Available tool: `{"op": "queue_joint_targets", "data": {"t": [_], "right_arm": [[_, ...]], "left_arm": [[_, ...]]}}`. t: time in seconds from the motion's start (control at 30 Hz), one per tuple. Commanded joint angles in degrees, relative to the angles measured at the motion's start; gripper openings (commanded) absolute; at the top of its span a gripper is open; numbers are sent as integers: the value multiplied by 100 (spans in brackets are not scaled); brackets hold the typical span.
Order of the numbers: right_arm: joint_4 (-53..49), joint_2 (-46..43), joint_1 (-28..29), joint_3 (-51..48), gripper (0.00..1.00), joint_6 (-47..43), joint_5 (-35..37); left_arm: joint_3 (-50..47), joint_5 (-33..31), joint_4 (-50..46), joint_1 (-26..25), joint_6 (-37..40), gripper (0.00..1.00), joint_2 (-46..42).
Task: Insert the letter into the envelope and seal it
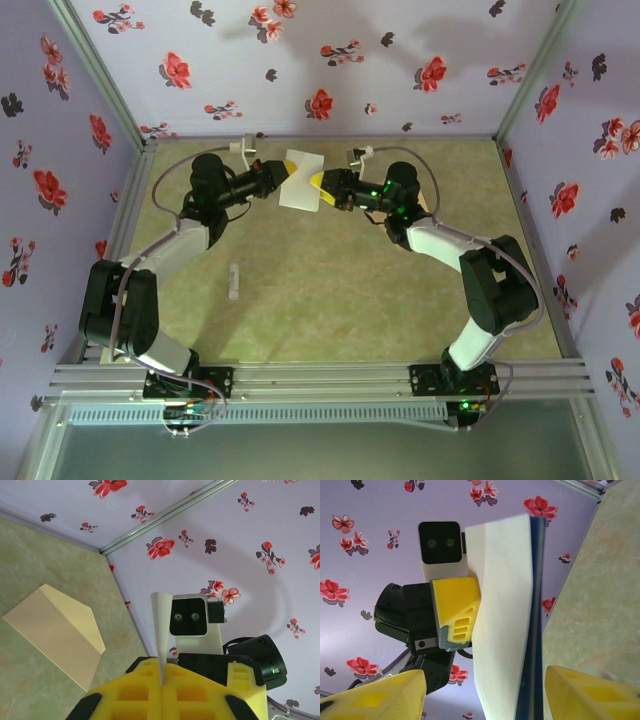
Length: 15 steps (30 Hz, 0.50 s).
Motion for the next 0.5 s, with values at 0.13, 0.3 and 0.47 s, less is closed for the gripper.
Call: {"op": "queue_joint_targets", "data": {"t": [0.13,0.3,0.47], "right_arm": [[551,264,-26,184,64,168,-22],[616,388,-49,187,64,184,7],[1024,551,-60,311,61,497,-116]], "left_arm": [[-48,-112,400,-50,-140,0,-184],[-26,-112,392,-46,-153,0,-213],[-51,-116,340,-47,-105,0,-202]]}}
